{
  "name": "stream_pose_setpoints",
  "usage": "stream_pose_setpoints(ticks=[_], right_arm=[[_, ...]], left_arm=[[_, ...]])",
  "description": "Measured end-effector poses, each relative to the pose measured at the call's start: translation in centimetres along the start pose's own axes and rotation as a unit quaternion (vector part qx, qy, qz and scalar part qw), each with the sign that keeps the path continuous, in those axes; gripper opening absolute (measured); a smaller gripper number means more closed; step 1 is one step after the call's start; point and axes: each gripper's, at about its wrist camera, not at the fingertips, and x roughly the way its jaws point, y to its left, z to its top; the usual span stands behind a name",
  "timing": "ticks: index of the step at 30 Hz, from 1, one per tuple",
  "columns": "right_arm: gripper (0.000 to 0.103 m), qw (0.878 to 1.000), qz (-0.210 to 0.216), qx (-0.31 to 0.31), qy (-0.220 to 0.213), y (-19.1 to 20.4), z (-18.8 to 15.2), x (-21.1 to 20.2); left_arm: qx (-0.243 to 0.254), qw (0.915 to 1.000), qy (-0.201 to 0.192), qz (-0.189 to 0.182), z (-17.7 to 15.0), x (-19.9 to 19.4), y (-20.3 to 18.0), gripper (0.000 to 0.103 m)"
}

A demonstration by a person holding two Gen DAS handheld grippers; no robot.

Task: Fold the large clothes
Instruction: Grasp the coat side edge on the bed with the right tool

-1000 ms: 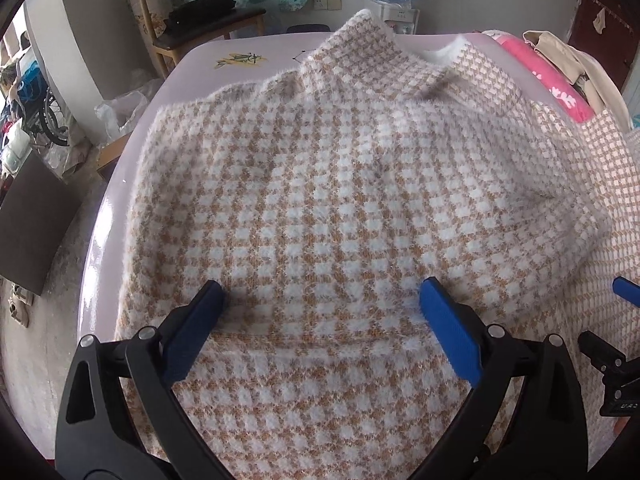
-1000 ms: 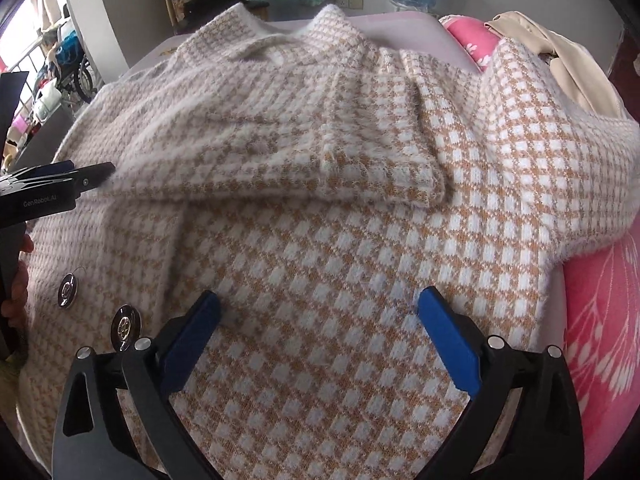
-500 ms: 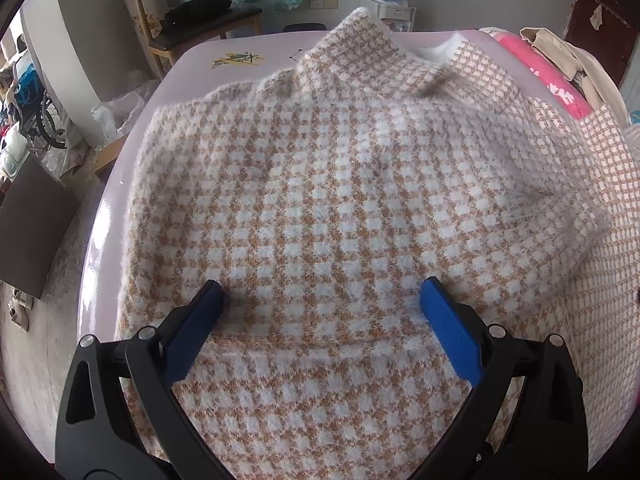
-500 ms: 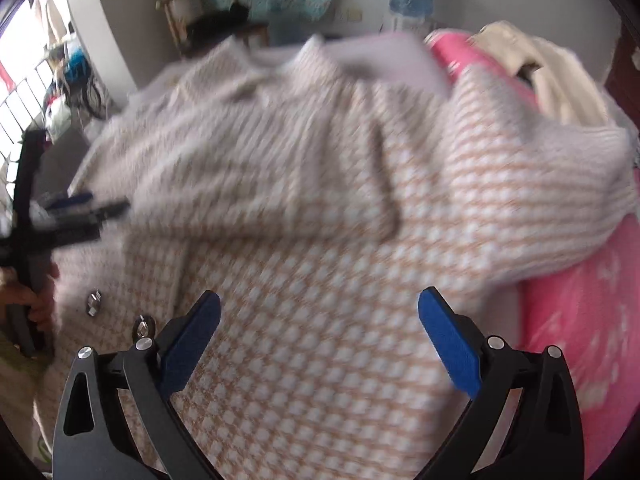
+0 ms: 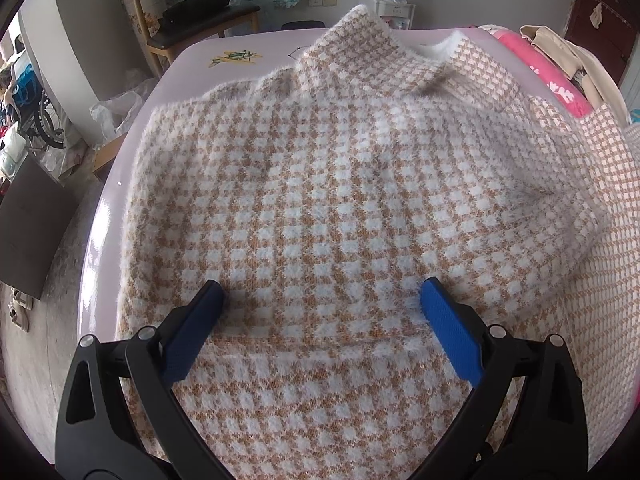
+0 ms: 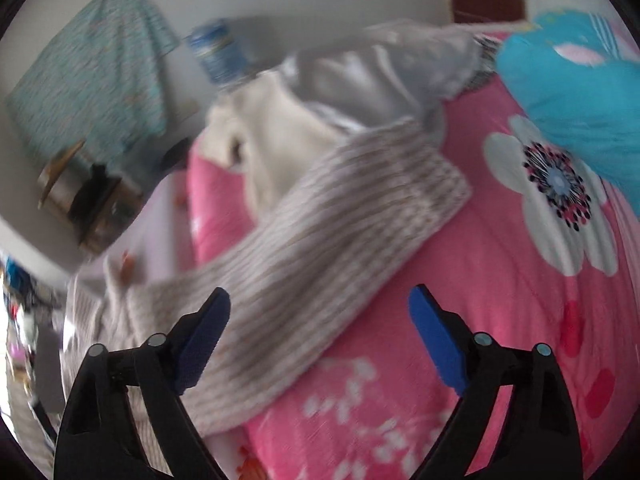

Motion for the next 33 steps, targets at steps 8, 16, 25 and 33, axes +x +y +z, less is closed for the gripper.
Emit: stream_pose_setpoints(ticks=[8,16,25,33], right_arm=[[0.068,0.993,0.014,0.116,0.026,-4.6,2.2,5.8],[0.058,0.989,0.035,0.143,0.005,-5.5,1.6,8.6],[0.013,0.99,0.033,0.127,-0.043,-4.7,1.1,5.0],[0.009,0.99,0.028,0.07,-0.121,-2.1,0.1,-3.5]], left_arm=[[0.002,1.0,0.008,0.0,0.2,0.2,-0.1,0.096],[0.002,1.0,0.008,0.001,0.5,0.3,-0.2,0.096],[0.003,1.0,0.005,0.0,0.5,0.3,-0.2,0.097],[0.003,1.0,0.006,-0.001,0.5,0.3,-0.2,0.097]])
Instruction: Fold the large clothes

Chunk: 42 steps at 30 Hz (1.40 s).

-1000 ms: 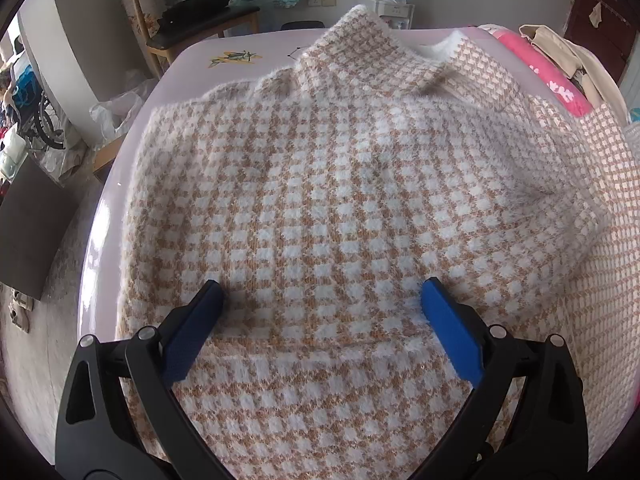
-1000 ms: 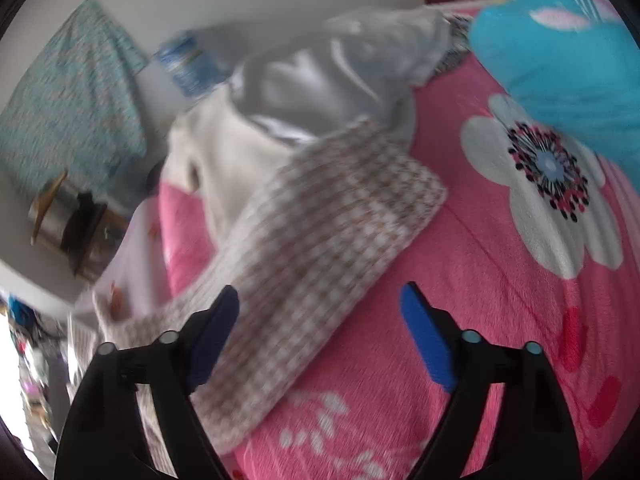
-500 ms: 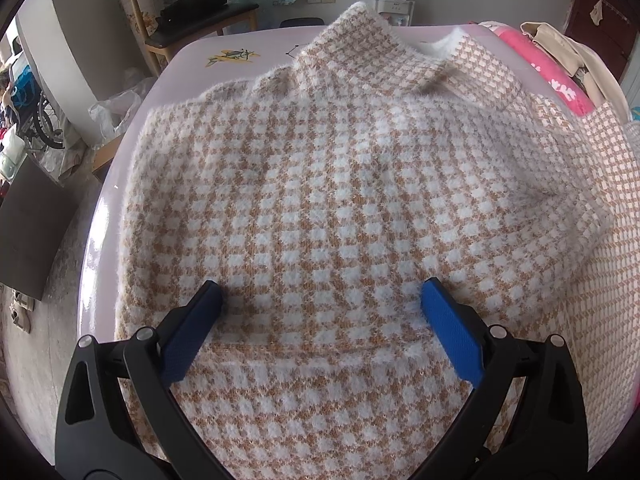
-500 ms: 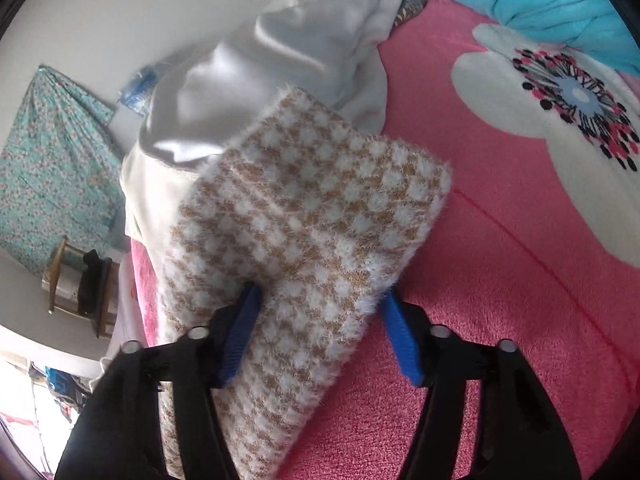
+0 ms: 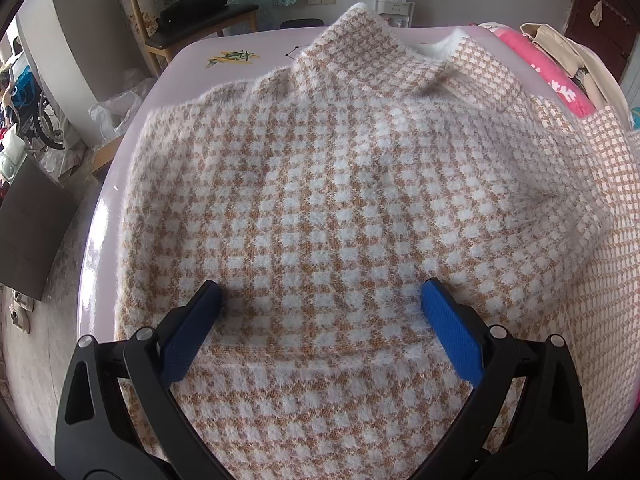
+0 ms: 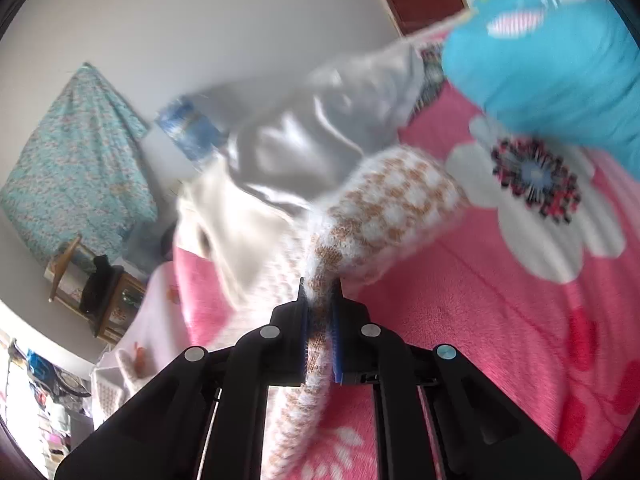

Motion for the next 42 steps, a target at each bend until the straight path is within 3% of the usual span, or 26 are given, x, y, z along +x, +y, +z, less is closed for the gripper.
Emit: stream_pose_setpoints(ticks=[12,15,21,26,31,33,34,35,37,39,42], right_arm=[[0.009,0.991,0.007,-0.107,-0.078,8.3,-0.3,-8.6],[0.009,0.987,0.015,-0.131,-0.09,11.0,-0.7,-9.9],[0.009,0.977,0.032,-0.178,-0.112,17.3,-2.2,-12.1],[0.009,0.961,0.071,-0.236,-0.123,24.6,-5.5,-13.8],[0.01,0.929,0.146,-0.327,-0.098,33.4,-12.5,-14.3],[0.013,0.906,0.192,-0.373,-0.05,36.8,-16.6,-13.9],[0.027,0.893,0.225,-0.39,-0.014,38.0,-18.4,-13.5],[0.055,0.875,0.27,-0.4,0.031,39.0,-20.3,-13.2],[0.072,0.85,0.316,-0.415,0.072,39.7,-23.4,-13.1],[0.072,0.841,0.319,-0.427,0.089,39.0,-25.1,-12.7],[0.072,0.856,0.292,-0.413,0.107,35.9,-25.6,-11.1]], left_arm=[[-0.006,0.9999,-0.008,-0.007,0.2,-0.2,0.3,0.096],[-0.019,0.9994,-0.023,-0.018,0.2,-1.0,0.8,0.096],[-0.012,0.997,-0.076,-0.007,-0.1,-4.7,1.7,0.096],[-0.016,0.9937,-0.109,-0.018,-1.7,-8.2,3.7,0.096],[-0.019,0.991,-0.127,-0.038,-4.3,-11.1,5.6,0.096],[-0.024,0.9905,-0.126,-0.049,-5.1,-11.6,6.0,0.096],[-0.026,0.9904,-0.124,-0.055,-5.5,-11.7,6.4,0.096],[-0.028,0.9902,-0.122,-0.06,-5.9,-11.8,6.6,0.096],[-0.035,0.9899,-0.115,-0.074,-6.7,-11.7,7.2,0.096],[-0.045,0.9894,-0.108,-0.086,-7.6,-11.6,7.9,0.096],[-0.051,0.9881,-0.103,-0.103,-8.4,-11.1,8.4,0.096]])
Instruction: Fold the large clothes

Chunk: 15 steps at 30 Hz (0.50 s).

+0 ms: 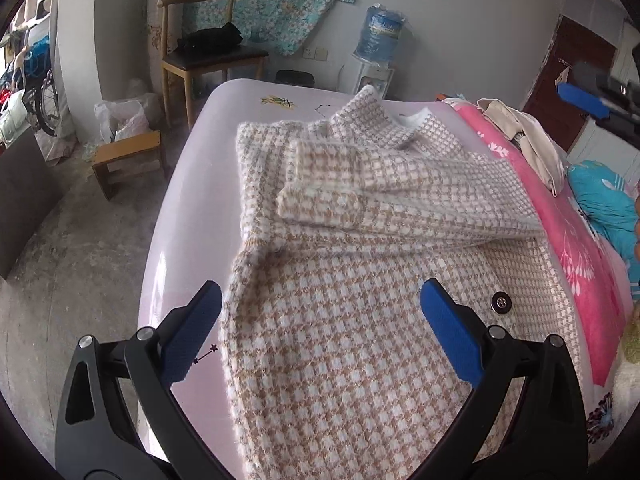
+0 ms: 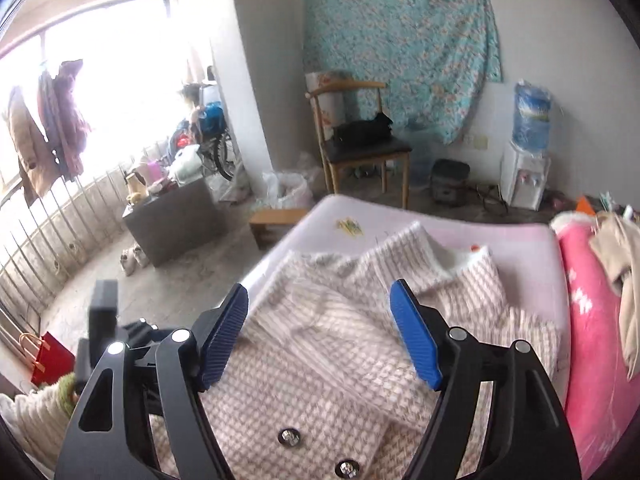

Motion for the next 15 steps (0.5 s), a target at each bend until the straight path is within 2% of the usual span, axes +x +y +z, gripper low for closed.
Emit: stream_pose_setpoints(ticks=[3,8,13,15], right_arm=[[0.072,0.998,-0.026,0.059,0.026,-3.7,-3.1,-0.2],[0.072,0.984,-0.08,0.151,0.055,-10.7,-8.5,-1.3],[0.072,0.967,-0.103,0.22,0.073,-16.0,-12.3,-1.1],[0.072,0.964,-0.105,0.233,0.071,-17.1,-12.8,-1.1]], left_arm=[[-0.009,0.9997,0.003,-0.023,0.2,0.7,0.2,0.096],[-0.02,0.9988,0.005,-0.044,2.4,2.5,-0.6,0.092],[-0.016,0.9989,-0.003,-0.044,4.1,3.9,-2.0,0.091],[-0.012,0.999,-0.008,-0.042,4.7,4.2,-2.5,0.086]])
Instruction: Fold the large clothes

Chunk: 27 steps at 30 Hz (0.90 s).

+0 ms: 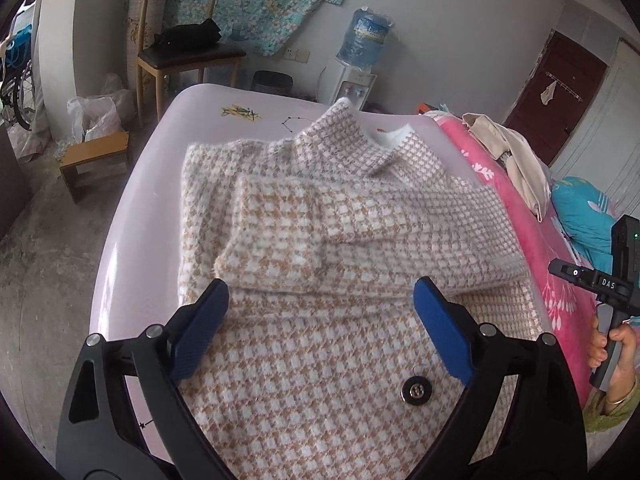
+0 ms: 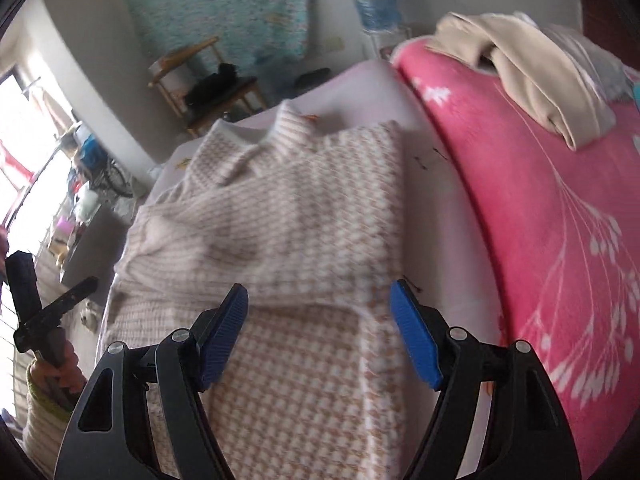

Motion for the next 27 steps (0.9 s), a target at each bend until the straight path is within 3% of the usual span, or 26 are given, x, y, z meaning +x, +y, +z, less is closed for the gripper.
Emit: stream_pose_setpoints(ticks=[6,8,10,15,20,23,27], right_arm=[[0.052,1.0,0.021,-0.005,-0.01,0.5,2.0,0.8],[0.043,0.999,0.04,-0.016,-0.007,1.6,3.1,1.6],[0.04,0.998,0.054,-0.031,-0.004,2.8,4.0,2.4],[0.032,0.996,0.079,-0.037,0.034,4.2,5.7,6.7],[0.028,0.991,0.095,-0.028,0.085,3.4,3.4,9.3],[0.028,0.99,0.095,-0.045,0.093,2.8,1.3,8.6],[0.028,0.988,0.09,-0.064,0.109,2.4,0.3,6.9]], left_arm=[[0.01,0.9998,-0.019,-0.001,3.2,0.9,-2.1,0.079],[0.016,0.9996,-0.024,0.008,4.1,1.4,-2.9,0.078],[0.022,0.9991,-0.022,0.03,4.9,2.3,-3.6,0.074],[0.021,0.9967,0.012,0.078,5.2,5.0,-3.4,0.053],[0.007,0.9952,0.041,0.088,3.2,5.0,-1.2,0.046],[-0.002,0.9942,0.052,0.094,1.7,4.1,0.7,0.045],[-0.018,0.9963,0.046,0.07,0.8,2.2,2.1,0.045]])
